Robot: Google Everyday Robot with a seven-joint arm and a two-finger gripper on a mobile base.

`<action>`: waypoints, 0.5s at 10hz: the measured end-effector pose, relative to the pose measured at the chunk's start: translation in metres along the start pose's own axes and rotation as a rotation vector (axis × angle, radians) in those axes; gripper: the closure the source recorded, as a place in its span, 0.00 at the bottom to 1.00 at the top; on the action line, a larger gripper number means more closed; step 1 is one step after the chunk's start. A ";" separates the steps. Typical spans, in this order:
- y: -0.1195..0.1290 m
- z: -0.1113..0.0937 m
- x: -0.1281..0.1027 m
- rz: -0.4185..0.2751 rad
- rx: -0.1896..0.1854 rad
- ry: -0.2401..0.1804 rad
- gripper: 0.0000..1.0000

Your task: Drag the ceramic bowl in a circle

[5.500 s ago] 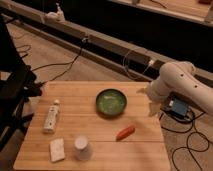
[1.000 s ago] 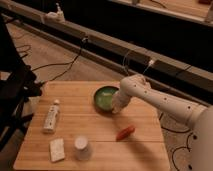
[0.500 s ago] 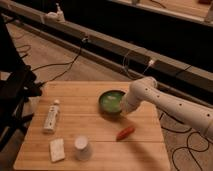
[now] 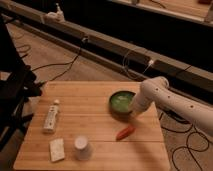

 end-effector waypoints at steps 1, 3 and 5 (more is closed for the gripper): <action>-0.015 0.001 -0.002 -0.023 0.003 0.009 1.00; -0.037 0.004 -0.017 -0.070 0.009 0.010 1.00; -0.054 0.004 -0.053 -0.148 0.026 -0.012 1.00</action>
